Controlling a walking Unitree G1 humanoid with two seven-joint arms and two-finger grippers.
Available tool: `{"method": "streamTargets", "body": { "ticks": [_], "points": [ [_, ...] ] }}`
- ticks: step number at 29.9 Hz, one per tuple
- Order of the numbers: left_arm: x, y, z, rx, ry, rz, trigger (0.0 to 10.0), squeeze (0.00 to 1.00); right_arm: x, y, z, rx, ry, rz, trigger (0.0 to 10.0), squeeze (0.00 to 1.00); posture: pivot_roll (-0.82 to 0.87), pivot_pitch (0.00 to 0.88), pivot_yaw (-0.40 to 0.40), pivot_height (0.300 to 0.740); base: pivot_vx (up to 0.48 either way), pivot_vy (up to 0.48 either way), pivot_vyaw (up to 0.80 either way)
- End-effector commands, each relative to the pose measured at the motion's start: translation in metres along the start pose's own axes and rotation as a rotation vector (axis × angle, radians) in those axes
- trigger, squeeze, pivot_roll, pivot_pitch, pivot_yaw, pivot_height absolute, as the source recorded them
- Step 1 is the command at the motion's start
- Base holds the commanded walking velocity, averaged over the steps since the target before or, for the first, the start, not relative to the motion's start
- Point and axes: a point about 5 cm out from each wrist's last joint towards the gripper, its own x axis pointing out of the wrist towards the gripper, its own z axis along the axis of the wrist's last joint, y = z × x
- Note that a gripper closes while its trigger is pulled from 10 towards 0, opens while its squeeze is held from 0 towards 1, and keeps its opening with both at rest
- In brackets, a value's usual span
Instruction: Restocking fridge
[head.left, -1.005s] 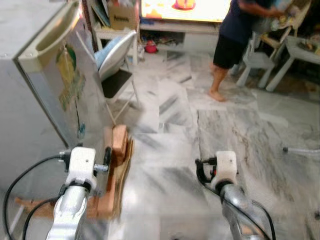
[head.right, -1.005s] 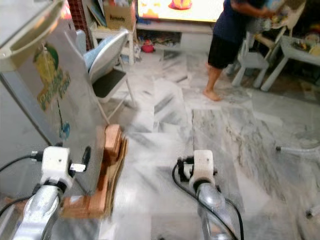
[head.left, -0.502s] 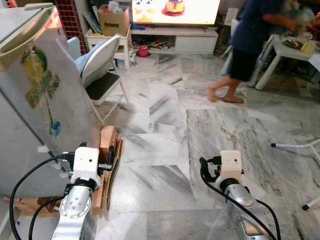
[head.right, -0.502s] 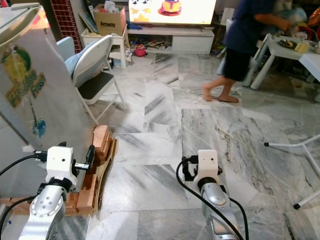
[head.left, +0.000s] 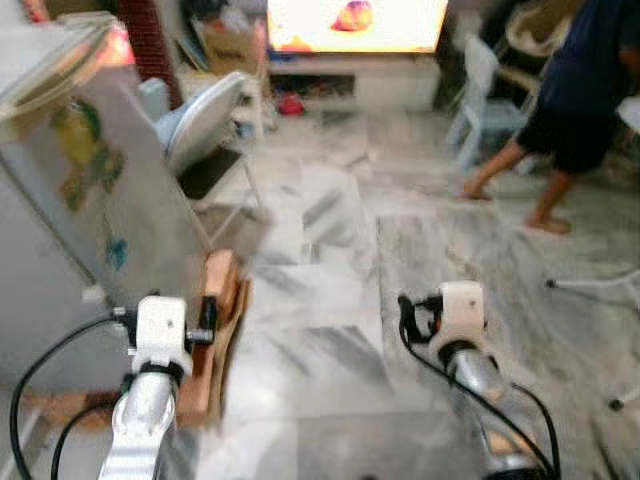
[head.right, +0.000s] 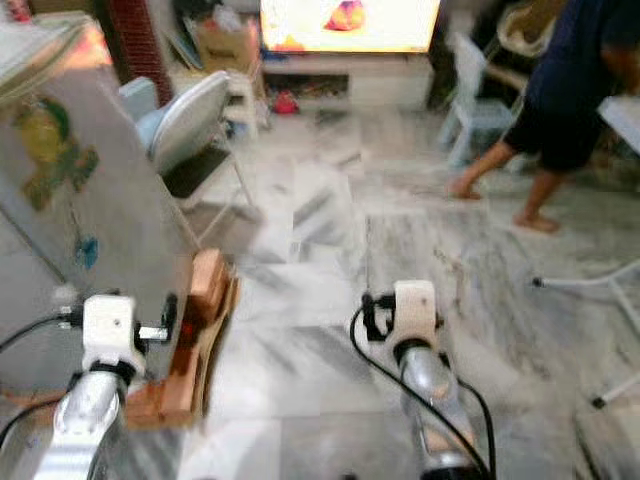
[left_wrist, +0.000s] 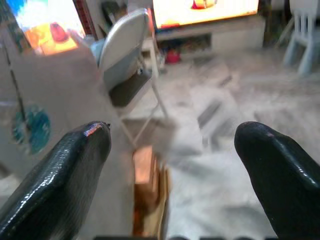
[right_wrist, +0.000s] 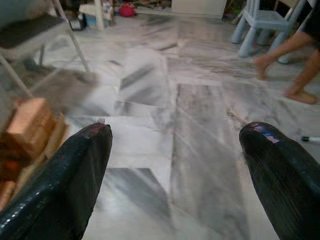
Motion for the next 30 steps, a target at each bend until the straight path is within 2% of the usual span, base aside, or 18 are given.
{"method": "streamTargets", "body": {
  "ticks": [1,17,23,30],
  "points": [
    [-0.004,-0.001,-0.006,0.000,0.024,-0.004,10.0,0.00,0.002,-0.002,0.009,-0.007,-0.036,-0.010,10.0,0.00,0.05,0.000,-0.031,0.740,0.000,0.000,0.00],
    [0.001,-0.005,-0.004,-0.021,0.002,0.015,10.0,0.00,0.007,-0.006,0.024,-0.054,-0.108,-0.012,10.0,0.00,0.05,0.000,-0.044,0.740,0.000,0.000,0.00],
    [0.000,0.005,-0.013,-0.070,0.038,0.097,10.0,0.00,0.004,-0.001,0.036,-0.124,-0.189,-0.004,10.0,0.00,0.04,0.000,-0.051,0.740,0.000,0.000,0.00],
    [0.007,0.002,-0.011,-0.096,0.014,0.114,10.0,0.00,0.008,-0.001,0.050,-0.179,-0.228,0.039,10.0,0.00,0.05,0.000,-0.127,0.740,0.000,0.000,0.00]
  ]
}}
